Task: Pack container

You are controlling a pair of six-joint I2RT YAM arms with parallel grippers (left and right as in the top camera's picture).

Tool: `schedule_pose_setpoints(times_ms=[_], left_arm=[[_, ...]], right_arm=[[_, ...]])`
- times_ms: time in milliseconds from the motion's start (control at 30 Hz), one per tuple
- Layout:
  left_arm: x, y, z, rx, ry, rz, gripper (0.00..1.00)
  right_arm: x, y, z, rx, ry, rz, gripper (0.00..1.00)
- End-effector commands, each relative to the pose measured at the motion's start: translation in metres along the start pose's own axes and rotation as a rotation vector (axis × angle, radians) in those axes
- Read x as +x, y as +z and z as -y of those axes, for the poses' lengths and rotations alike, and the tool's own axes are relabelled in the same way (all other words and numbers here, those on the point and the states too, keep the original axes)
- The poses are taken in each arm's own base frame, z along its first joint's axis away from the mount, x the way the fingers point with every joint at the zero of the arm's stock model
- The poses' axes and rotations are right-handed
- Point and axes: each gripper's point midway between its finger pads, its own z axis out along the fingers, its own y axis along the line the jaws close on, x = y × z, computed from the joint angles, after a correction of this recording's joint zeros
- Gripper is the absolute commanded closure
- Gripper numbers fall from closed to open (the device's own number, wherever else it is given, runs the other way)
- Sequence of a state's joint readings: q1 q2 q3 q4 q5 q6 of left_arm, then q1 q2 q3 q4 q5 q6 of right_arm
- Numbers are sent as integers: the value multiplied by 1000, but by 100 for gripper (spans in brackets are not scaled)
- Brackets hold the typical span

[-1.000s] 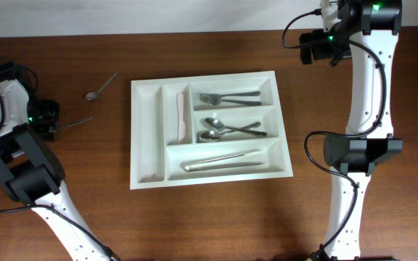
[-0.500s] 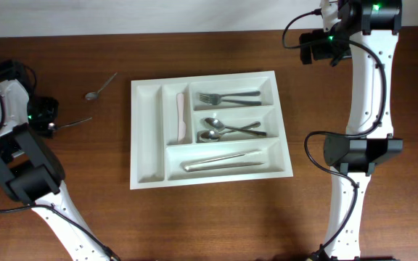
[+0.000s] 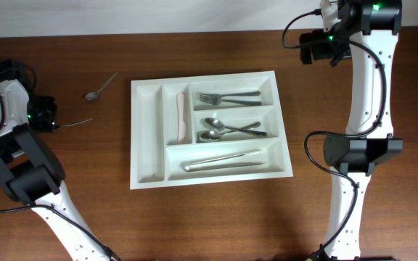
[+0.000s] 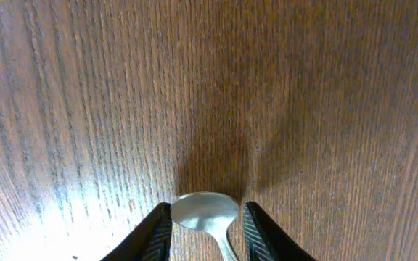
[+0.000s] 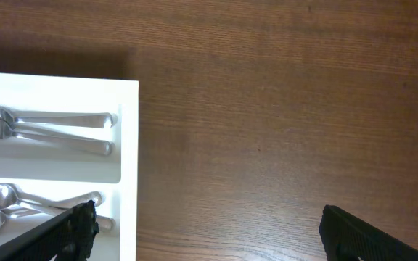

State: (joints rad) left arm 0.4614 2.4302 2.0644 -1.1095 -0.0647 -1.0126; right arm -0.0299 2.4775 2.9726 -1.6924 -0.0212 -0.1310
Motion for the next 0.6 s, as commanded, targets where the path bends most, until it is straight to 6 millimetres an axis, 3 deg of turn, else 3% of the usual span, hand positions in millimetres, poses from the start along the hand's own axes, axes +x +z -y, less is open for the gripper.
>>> schedule_pose_setpoints(times_ms=[0,167,467,500,533,567], left_arm=[[-1,6,-3,-19,15,6,70],[0,6,-4,-22,21,4,89],[1,6,-5,-26,21,1,98],[1,6,-5,-26,21,1,98],[0,6,-4,-25,21,2,91],[0,6,-4,-24,21,3,64]], right_arm=[[-4,-18,-4,-9,-3,36,1],[-4,-18,-4,-9,-3,36,1],[-4,-18,-4,-9,-3,36,1],[-3,-18,-4,-9,-3,36,1],[-4,-18,-4,-9,-3,36,1],[-3,-18,-4,-9,-3,36,1]])
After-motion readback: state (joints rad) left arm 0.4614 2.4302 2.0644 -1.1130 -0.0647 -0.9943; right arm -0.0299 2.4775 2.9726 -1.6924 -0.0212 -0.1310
